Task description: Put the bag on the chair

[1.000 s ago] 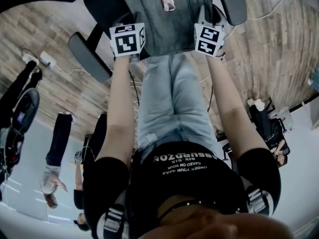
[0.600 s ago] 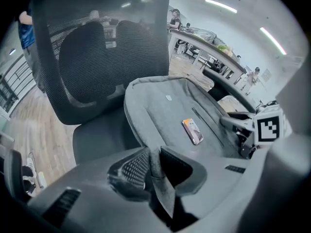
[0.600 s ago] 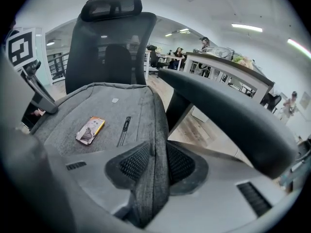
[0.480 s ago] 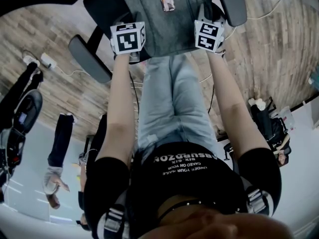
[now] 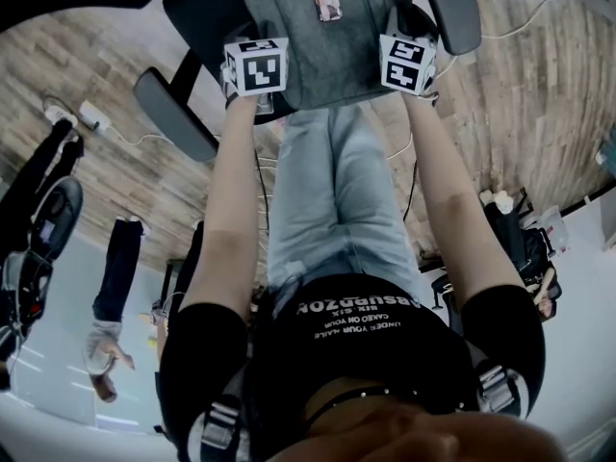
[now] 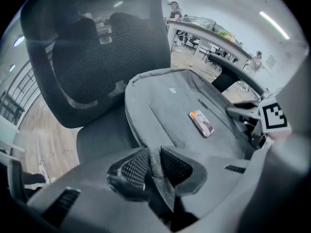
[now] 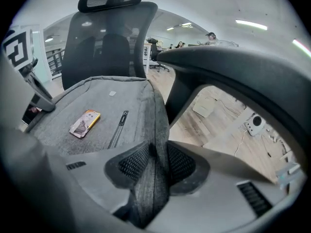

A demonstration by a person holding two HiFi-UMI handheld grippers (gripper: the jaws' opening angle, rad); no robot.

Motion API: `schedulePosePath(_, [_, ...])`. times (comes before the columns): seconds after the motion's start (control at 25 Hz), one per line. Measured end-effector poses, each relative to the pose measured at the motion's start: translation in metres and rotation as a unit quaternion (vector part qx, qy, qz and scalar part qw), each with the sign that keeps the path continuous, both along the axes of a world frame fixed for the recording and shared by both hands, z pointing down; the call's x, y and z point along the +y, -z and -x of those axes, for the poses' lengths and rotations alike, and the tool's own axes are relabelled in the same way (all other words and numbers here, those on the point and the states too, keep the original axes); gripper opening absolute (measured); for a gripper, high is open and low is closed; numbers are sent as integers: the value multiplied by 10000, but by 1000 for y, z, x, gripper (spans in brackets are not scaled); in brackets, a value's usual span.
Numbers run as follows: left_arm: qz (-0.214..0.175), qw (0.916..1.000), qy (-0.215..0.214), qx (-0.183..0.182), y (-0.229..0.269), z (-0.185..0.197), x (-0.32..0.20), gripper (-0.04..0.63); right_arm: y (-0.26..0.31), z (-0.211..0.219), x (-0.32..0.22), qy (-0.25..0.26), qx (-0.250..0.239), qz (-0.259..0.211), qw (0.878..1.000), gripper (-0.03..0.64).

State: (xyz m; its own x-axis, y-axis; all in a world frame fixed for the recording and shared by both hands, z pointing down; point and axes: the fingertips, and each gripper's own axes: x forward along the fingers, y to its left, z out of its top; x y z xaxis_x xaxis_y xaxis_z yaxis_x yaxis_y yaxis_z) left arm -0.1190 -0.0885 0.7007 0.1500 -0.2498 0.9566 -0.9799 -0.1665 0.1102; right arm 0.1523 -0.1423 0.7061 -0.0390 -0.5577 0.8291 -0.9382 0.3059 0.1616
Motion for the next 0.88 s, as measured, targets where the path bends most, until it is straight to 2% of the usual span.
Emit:
schedulePosePath(0.16, [97, 9988, -169, -456, -17, 2, -1, 75, -7, 1, -3, 18, -14, 70, 10000, 117])
schedulePosePath(0.28, [266, 9975, -195, -624, -27, 2, 0, 75, -10, 1, -2, 35, 0, 108, 9999, 117])
schedulePosePath(0.64, [595, 9979, -132, -223, -51, 6, -3, 86, -14, -1, -3, 60, 37, 116, 9999, 120])
schedulePosePath(0.88, [760, 9943, -611, -424, -66, 4, -4, 86, -16, 0, -3, 59, 35, 161, 9998, 120])
